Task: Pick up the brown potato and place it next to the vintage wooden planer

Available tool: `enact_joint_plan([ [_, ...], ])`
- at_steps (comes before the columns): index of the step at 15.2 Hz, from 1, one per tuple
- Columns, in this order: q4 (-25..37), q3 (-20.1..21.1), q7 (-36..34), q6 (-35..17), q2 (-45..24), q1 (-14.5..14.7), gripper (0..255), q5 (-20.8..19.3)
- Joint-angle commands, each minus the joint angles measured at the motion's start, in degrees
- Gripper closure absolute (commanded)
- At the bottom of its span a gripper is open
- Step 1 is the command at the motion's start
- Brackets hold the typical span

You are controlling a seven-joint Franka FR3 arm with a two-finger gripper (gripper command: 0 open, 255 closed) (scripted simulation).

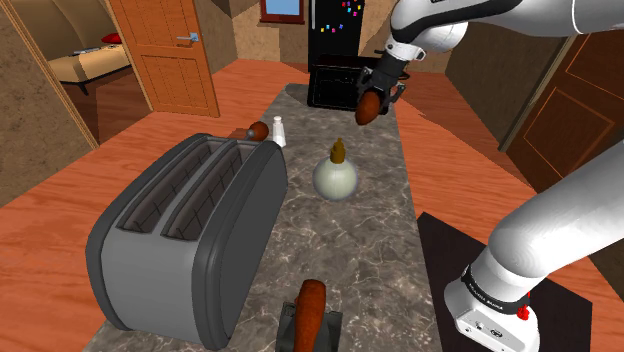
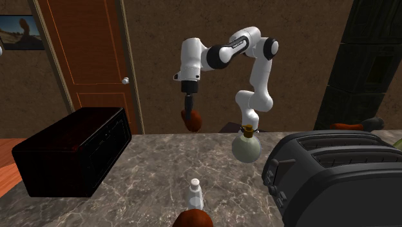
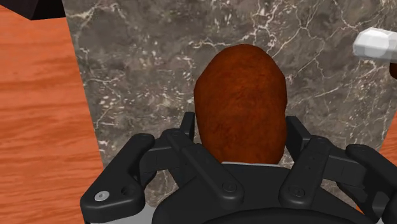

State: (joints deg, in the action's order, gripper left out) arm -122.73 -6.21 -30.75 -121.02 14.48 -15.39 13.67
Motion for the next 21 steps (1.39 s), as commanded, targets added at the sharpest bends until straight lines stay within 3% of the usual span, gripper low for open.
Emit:
enact_joint_plan([
  [1, 1.27, 0.04, -0.43, 1.41, 0.17, -0.02, 255, -0.21],
  [21, 17.47, -0.13, -3.71, 16.42, -0.73, -0.18, 255, -1.47],
])
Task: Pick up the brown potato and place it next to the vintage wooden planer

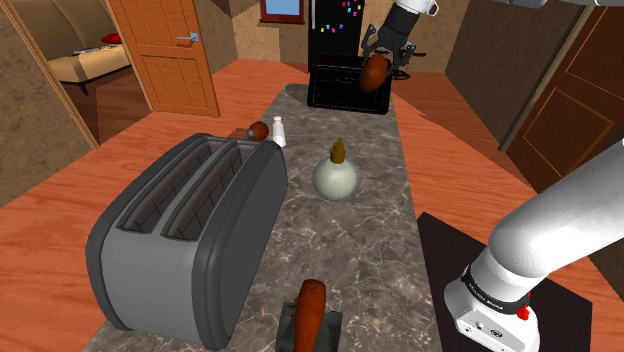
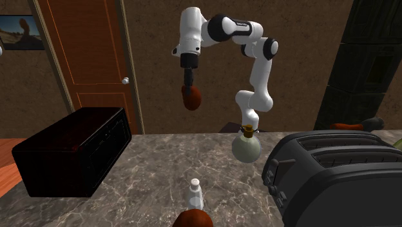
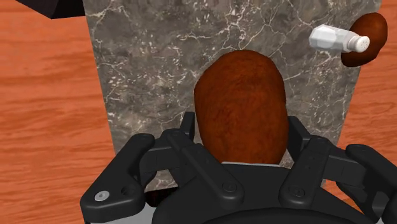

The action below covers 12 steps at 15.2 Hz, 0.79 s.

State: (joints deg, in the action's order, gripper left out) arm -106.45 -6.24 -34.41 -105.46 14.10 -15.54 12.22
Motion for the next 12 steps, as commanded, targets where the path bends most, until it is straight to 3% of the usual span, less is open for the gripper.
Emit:
enact_joint_plan([
  [1, 2.15, -0.12, -0.20, 1.64, -0.53, -0.03, 255, -0.03],
  [4, 4.16, -0.17, -0.49, 3.22, -0.93, -0.03, 255, -0.06],
  [12, -9.18, 5.78, -8.50, 2.23, 13.08, 1.97, 255, -0.75],
])
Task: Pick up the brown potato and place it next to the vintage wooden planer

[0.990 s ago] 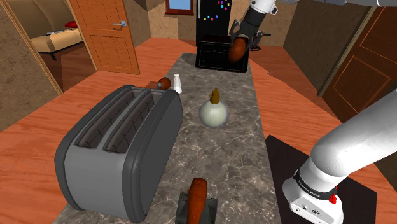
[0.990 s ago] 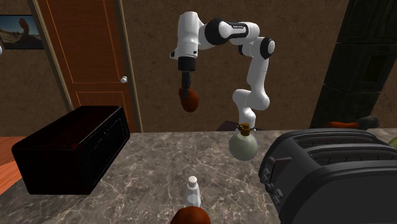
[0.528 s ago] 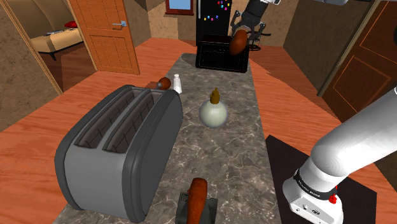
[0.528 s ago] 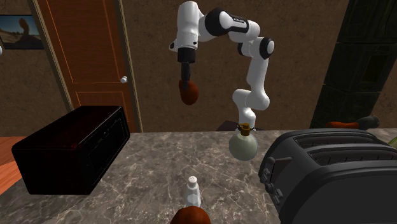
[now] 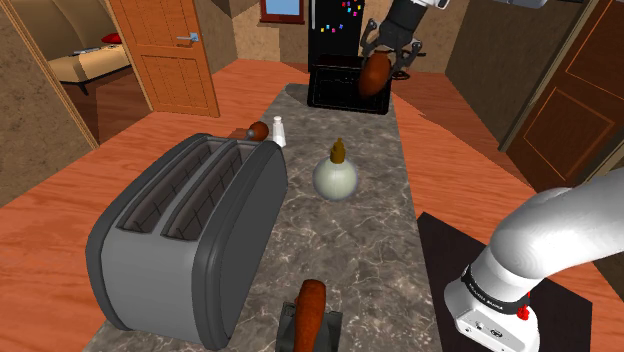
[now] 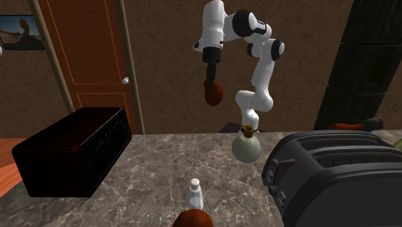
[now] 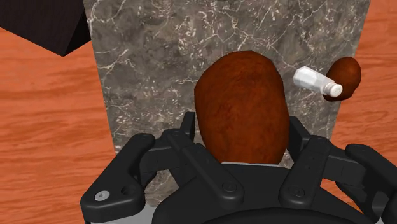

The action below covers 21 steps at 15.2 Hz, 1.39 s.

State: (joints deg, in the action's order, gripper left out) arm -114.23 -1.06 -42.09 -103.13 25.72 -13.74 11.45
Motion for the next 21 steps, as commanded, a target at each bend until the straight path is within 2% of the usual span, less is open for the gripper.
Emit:
enact_joint_plan([
  [1, -2.73, 1.40, -1.85, -0.04, 3.06, 0.42, 255, 0.13],
  [11, -12.25, 10.08, -12.67, 2.30, 17.10, 3.48, 255, 3.18],
  [21, -15.14, 20.06, -24.73, 6.07, 26.69, 7.42, 255, 8.68],
])
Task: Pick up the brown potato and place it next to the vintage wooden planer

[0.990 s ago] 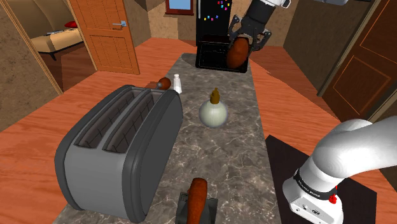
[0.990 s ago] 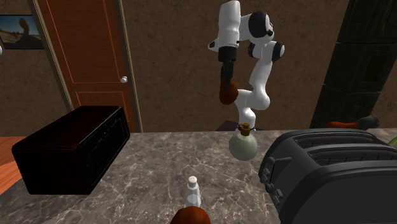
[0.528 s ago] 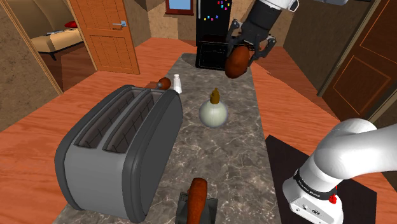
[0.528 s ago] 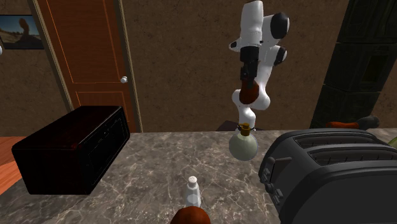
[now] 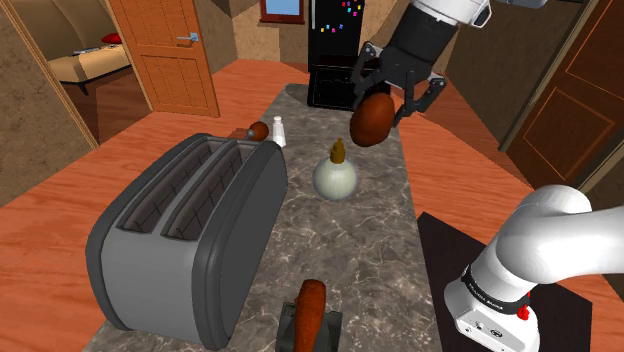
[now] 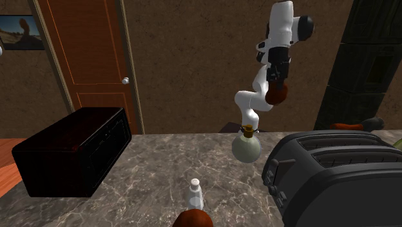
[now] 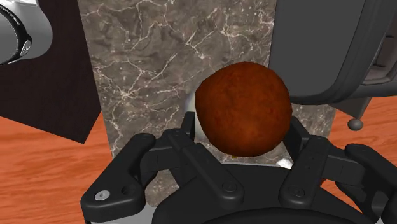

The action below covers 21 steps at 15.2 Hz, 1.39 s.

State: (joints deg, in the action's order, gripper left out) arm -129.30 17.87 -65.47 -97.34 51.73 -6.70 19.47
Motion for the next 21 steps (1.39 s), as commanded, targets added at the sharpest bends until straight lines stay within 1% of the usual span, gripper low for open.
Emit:
enact_joint_plan([
  [1, 0.00, 2.19, -2.62, 0.67, 1.33, 0.77, 255, 1.27],
  [7, 1.76, 8.88, -10.40, 2.75, 4.08, 2.71, 255, 5.09],
  [12, 5.13, 15.05, -17.37, 4.24, 4.83, 3.62, 255, 8.31],
  [21, -3.06, 17.10, -16.65, -0.85, 8.02, 5.19, 255, 10.69],
])
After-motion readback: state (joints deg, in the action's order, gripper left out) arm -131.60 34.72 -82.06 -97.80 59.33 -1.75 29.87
